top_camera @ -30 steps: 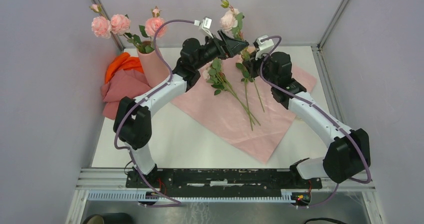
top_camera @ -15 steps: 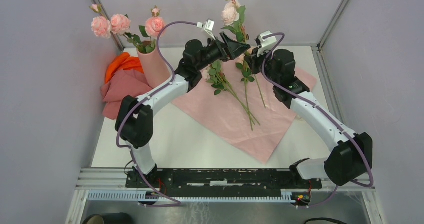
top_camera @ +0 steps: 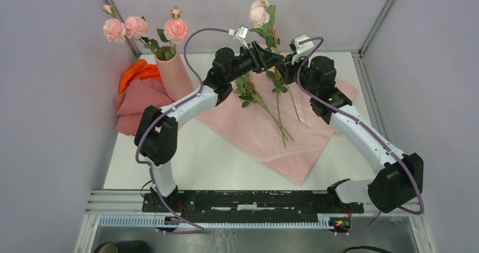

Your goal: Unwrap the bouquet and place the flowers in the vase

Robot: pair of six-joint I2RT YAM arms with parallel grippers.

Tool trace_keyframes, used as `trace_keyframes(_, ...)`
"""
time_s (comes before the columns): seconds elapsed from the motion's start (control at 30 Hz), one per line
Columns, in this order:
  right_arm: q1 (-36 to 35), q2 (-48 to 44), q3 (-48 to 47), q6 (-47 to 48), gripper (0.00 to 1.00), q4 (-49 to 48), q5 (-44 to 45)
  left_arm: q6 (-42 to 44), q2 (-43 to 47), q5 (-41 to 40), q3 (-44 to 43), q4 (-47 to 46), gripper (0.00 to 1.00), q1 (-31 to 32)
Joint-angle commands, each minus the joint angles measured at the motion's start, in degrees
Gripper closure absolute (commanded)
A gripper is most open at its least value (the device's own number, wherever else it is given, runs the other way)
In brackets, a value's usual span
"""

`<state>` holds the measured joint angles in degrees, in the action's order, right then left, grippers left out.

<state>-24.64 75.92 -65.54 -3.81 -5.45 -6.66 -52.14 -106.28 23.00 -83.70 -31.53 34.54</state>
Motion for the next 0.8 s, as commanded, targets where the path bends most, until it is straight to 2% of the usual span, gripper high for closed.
trace_keyframes(0.0, 0.0, -2.4, 0.4, -0.7, 1.00, -2.3, -1.1, -0.7, -0.7, 0.7, -1.8, -2.8, 0.55, 0.3)
trace_keyframes(0.1, 0.0, -2.7, 0.9, -0.6, 1.00, -2.4, -0.9, -0.7, -0.8, 0.6, -1.9, -3.2, 0.76, 0.4)
trace_keyframes(0.17, 0.0, -2.8, 1.1, -0.5, 1.00, -2.3, -0.7, -0.7, -0.8, 0.5, -2.0, -3.1, 0.94, 0.4)
trace_keyframes(0.2, 0.0, -2.8, 1.3, -0.5, 1.00, -2.3, -0.6, -0.6, -0.8, 0.3, -1.9, -3.2, 0.98, 0.4)
trace_keyframes(0.27, 0.0, -2.8, 1.4, -0.5, 1.00, -2.4, -0.6, 0.4, -0.6, 0.0, -2.3, -2.3, 0.98, 0.4)
trace_keyframes(0.3, 0.0, -2.7, 1.5, -0.5, 0.94, -2.3, -0.7, 1.4, -0.4, -0.4, -2.7, -1.3, 0.98, 0.4)
trace_keyframes(0.4, 0.0, -3.0, 1.5, -0.4, 0.65, -2.2, -0.9, 6.4, 0.1, -2.3, -4.9, 3.5, 0.98, 0.2)
trace_keyframes(0.5, 0.0, -4.6, 2.4, -0.2, 0.45, -2.4, -0.7, 13.2, 1.3, -5.6, -7.0, 8.7, 0.98, -0.8)
trace_keyframes(0.63, 0.0, -8.2, 3.9, 0.4, 0.30, -2.0, 0.2, 19.7, 2.8, -9.6, -10.0, 15.3, 0.98, -4.0)
trace_keyframes(0.77, 0.0, -12.0, 5.8, 0.6, 0.26, -2.1, 1.7, 26.8, 5.0, -14.6, -14.2, 23.2, 0.98, -6.9)
